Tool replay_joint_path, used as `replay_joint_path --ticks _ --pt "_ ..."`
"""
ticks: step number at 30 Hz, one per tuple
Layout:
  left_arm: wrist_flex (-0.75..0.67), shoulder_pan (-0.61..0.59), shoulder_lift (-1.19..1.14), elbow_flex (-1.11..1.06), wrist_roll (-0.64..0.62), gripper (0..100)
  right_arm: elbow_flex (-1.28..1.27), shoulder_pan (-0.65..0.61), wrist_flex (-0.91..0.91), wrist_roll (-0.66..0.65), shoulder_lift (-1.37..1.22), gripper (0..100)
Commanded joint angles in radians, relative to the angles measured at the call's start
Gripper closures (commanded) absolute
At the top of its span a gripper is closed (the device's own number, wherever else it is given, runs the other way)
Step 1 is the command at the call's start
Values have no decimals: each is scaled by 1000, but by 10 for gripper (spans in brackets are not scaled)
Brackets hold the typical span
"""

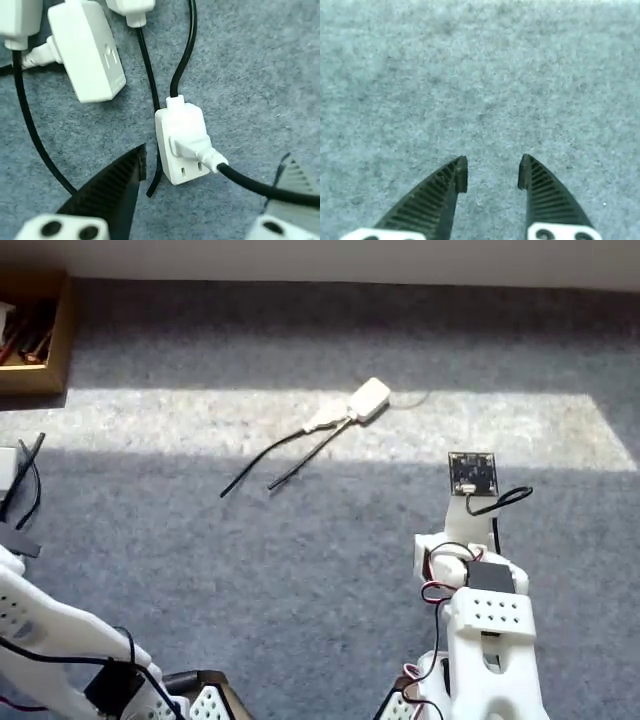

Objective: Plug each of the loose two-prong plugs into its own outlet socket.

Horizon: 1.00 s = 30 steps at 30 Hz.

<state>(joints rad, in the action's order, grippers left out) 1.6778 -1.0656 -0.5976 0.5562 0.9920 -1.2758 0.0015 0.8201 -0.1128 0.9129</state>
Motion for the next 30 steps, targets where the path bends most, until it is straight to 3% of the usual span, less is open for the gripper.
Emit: replay_joint_path --ticks 1,4,8,14,17,21,25,30 --pt "14 28 21 41 6 559 5 5 -16 -8 -2 832" --pt "18 97 22 41 5 560 5 5 -16 -8 -2 832" --pt "17 297 24 81 -15 560 5 5 -16 -8 -2 832" --pt "-31 673 12 443 -311 560 5 5 -16 -8 4 832" --pt "-152 914 -18 519 -374 560 5 13 -16 -8 5 832" --pt "-471 1161 -157 532 -384 560 8 13 -13 -6 5 832" --pt "-686 1264 -360 541 -384 560 8 13 -13 -6 5 832" --pt "-695 1293 -453 633 -388 560 7 8 -15 -6 5 832"
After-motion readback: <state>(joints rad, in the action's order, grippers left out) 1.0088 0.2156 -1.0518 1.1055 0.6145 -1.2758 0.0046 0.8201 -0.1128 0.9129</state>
